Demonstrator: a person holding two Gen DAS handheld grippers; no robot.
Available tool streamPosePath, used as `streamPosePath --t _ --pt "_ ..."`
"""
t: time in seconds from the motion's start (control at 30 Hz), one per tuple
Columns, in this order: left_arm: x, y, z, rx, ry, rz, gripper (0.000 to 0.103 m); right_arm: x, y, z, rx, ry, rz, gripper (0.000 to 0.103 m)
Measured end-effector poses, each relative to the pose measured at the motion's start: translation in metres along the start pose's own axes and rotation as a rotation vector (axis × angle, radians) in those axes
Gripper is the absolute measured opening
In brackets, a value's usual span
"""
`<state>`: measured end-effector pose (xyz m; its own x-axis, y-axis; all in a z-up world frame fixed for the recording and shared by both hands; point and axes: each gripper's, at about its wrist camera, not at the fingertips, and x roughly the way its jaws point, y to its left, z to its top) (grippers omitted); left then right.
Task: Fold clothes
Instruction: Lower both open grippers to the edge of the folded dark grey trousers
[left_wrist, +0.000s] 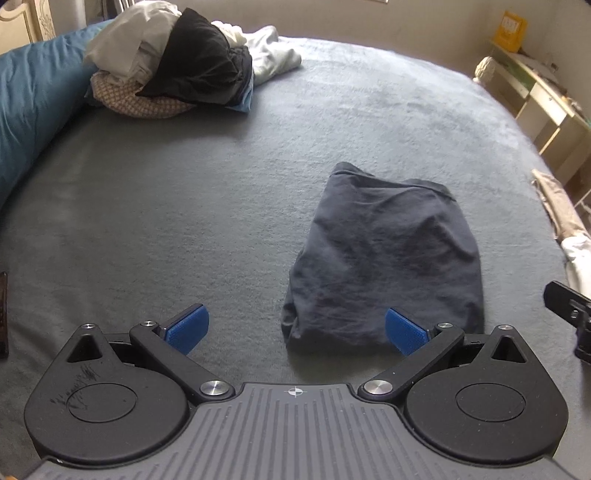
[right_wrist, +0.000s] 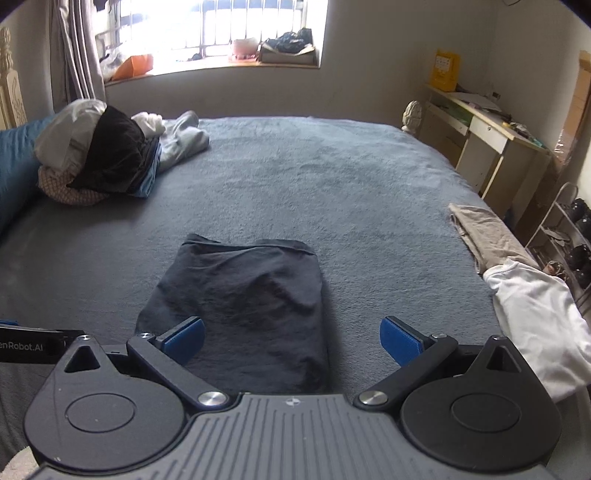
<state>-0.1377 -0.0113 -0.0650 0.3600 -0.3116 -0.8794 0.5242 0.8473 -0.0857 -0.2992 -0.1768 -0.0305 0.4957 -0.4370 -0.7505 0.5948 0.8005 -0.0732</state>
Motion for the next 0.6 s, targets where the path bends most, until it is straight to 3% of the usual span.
streamPosePath --t 0.37,0.6 --pt "0.062 -0.021 0.022 0.066 0.029 0.056 0.103 0.093 0.004 0.009 -0.122 0.213 -0.028 0.103" --pt "0.09 -0.029 0.035 0.074 0.021 0.084 0.102 0.136 -0.002 0.008 -0.129 0.285 -0.019 0.103"
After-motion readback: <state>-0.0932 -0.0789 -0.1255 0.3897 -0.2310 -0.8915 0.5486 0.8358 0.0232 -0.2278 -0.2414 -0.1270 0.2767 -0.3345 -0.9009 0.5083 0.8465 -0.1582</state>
